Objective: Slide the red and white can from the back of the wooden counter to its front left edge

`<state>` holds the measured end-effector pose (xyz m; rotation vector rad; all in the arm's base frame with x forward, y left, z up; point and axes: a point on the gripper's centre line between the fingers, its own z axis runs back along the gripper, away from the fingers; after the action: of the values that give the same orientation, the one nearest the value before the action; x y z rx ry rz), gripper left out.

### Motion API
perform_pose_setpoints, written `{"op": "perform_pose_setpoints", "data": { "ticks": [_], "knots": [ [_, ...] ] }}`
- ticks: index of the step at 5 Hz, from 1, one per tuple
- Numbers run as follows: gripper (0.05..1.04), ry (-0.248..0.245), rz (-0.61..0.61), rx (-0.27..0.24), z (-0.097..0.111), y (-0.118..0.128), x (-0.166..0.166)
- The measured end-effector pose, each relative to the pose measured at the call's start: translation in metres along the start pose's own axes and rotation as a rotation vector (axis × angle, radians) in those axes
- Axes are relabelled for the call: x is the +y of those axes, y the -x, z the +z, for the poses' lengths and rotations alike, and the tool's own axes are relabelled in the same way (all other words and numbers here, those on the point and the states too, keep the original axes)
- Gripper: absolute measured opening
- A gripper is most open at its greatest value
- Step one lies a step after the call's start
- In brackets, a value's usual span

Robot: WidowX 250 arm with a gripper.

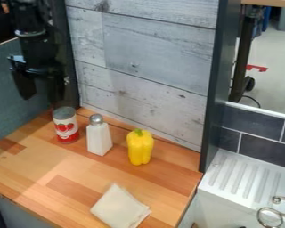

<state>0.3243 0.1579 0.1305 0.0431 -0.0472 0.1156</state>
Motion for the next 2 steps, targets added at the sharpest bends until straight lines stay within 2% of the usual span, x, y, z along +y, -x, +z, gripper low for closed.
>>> {"op": "perform_pose_setpoints", "data": {
  "ticks": [1,2],
  "knots": [
    [1.001,0.037,-0.016,-0.089,-0.014,-0.032,-0.001],
    [1.001,0.043,-0.022,-0.123,-0.021,-0.057,0.003]
  ]
}}
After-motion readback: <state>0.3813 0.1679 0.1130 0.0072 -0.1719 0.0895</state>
